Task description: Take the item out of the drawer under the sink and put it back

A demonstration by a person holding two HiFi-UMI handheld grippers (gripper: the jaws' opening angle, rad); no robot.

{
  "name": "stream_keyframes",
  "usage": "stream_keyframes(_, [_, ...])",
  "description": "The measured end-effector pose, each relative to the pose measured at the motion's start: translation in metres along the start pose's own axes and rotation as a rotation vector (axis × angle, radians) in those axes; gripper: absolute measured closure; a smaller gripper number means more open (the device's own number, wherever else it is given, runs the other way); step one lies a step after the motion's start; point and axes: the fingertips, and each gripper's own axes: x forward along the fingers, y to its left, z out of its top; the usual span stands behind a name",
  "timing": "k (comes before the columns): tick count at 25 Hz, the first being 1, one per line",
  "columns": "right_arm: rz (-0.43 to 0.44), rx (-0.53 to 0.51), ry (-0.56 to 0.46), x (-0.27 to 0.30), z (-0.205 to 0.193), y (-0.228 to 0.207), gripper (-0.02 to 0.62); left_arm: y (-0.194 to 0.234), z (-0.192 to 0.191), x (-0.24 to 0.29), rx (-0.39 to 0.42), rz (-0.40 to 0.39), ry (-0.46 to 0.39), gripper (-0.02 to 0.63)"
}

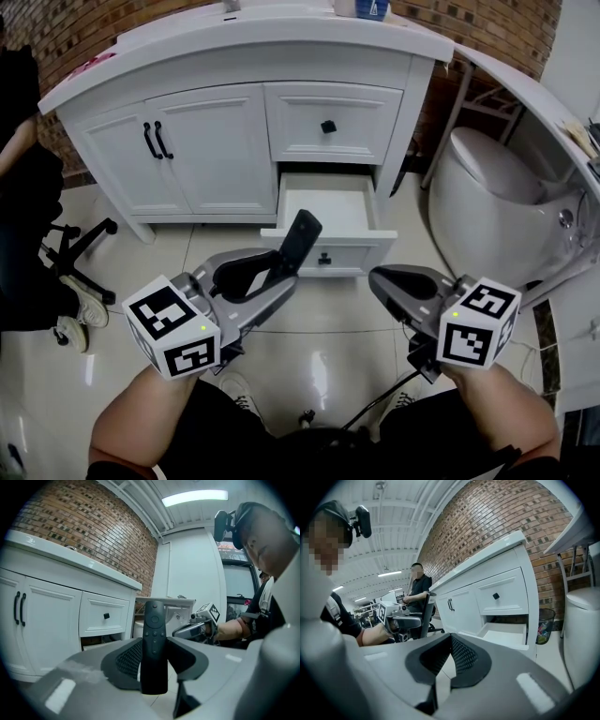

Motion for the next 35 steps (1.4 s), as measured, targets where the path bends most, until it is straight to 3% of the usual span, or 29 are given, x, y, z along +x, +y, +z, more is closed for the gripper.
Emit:
stream_keyframes(12, [0.006, 0.002, 0.009, 0.003, -0.002, 0.001, 0.592, 0.001, 0.000, -0.002, -0.017, 0.011, 0.000, 0.439])
stream_keyframes(22, [-0.001, 0.006, 0.013, 0.003, -0.004, 0.000, 0.592, 0.008, -0.001, 0.000, 0.033, 0.059, 0.019, 0.439])
stream_keyframes(27, [-0.005, 0.003, 0.020, 0.008, -0.005, 0.000, 0.592, 0.019, 0.002, 0.003, 0.086, 0.080, 0.039, 0.439])
stream_keyframes(32, [0.020, -0.025, 0.017, 0.008, -0.002, 0.009, 0.592, 0.027, 0.012, 0.009, 0.230, 0.115, 0.085, 0.439])
stream_keyframes(35, [0.029, -0.028, 0.017, 0.008, -0.002, 0.011, 0.592, 0.031, 0.015, 0.015, 0.266, 0.124, 0.109, 0.439])
